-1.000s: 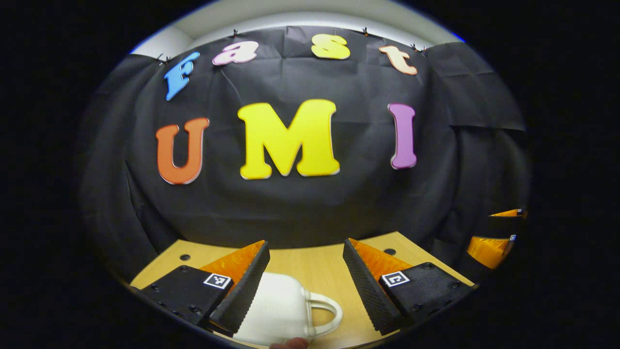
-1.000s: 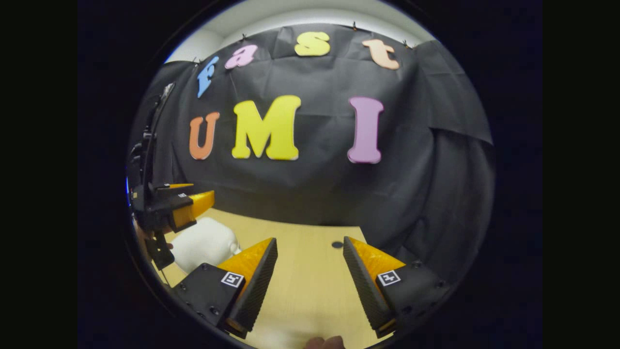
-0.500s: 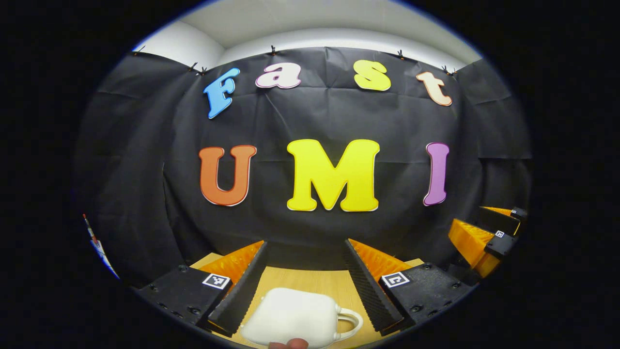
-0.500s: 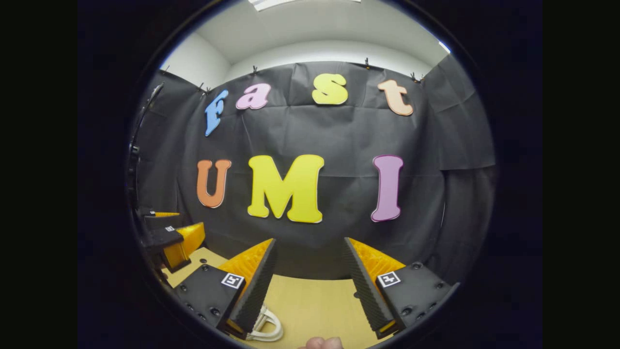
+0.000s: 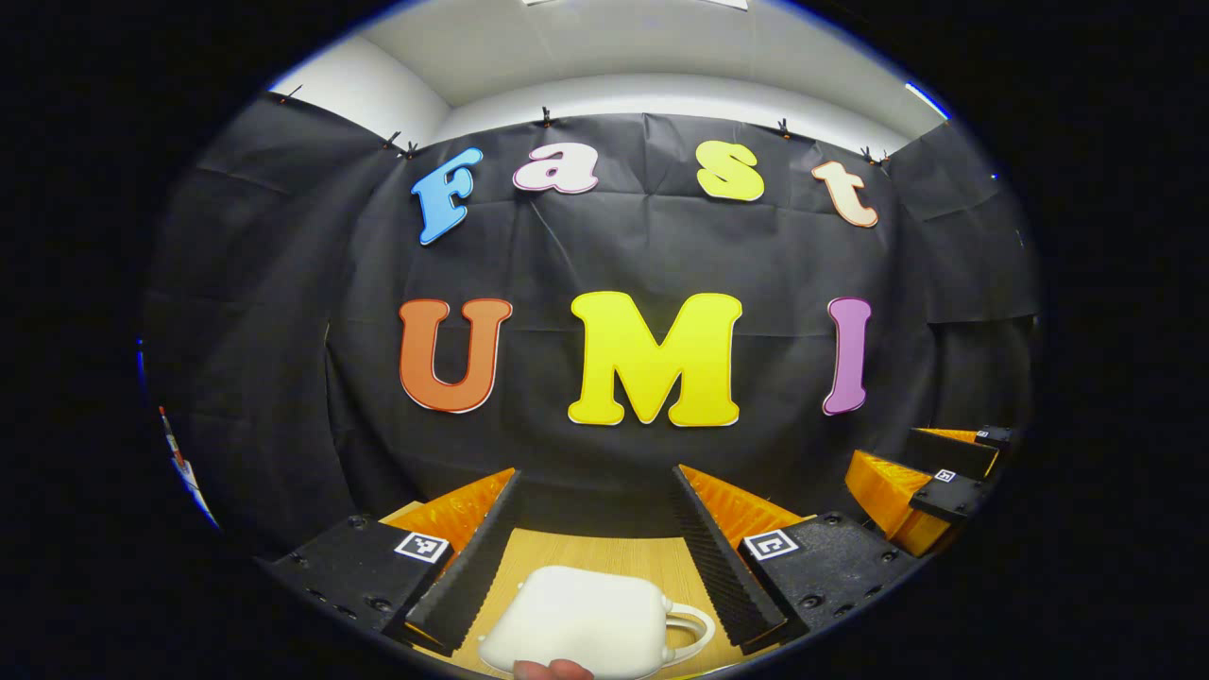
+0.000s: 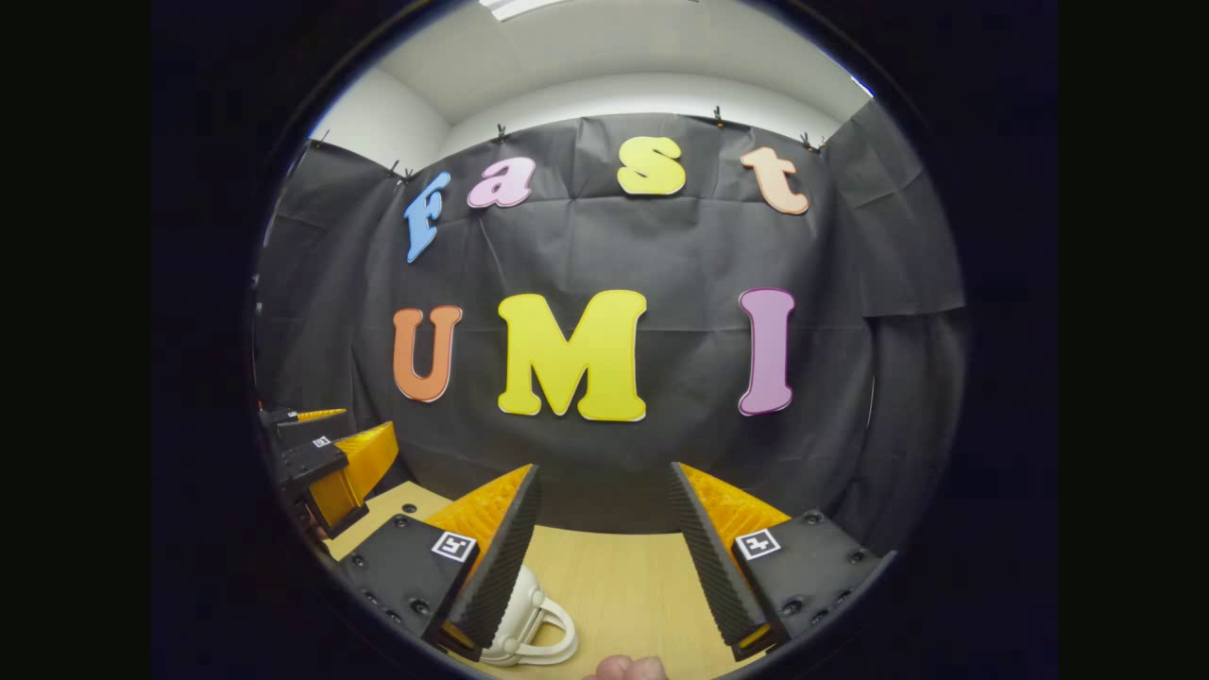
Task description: First open the suitcase, pack the skin care products into it, and then close the suitcase.
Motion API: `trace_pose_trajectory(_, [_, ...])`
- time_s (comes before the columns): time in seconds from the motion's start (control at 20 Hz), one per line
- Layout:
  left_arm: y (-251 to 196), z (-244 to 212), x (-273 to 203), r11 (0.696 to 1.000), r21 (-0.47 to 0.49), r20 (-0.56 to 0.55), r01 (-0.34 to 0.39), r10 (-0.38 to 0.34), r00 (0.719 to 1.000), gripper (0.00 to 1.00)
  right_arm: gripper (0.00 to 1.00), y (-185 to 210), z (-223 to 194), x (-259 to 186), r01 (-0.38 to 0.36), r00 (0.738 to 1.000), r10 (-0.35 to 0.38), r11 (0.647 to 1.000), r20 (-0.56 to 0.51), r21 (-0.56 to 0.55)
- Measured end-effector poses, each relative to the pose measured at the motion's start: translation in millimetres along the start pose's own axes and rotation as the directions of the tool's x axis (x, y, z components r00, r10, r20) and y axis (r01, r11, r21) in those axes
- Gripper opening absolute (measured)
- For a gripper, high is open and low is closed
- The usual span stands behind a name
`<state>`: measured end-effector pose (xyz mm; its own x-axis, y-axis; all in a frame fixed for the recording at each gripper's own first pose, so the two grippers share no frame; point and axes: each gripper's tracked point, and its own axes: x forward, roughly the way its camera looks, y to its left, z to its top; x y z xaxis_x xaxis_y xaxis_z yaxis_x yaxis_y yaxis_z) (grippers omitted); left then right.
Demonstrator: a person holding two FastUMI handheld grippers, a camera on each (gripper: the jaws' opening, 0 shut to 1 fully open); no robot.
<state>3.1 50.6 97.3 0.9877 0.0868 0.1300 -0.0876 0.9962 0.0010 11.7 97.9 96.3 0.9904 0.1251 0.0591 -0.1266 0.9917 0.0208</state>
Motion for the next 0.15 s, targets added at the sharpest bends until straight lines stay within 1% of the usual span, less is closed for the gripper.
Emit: trace_pose_trajectory(0.15, [2.6,1.0,-0.6,1.0,0.016,0.004,0.002,-0.002,1.0,0.97,0.81,6.9,-1.1,-2.1,-0.01,1.0,0.01,1.0,-0.002,0.001])
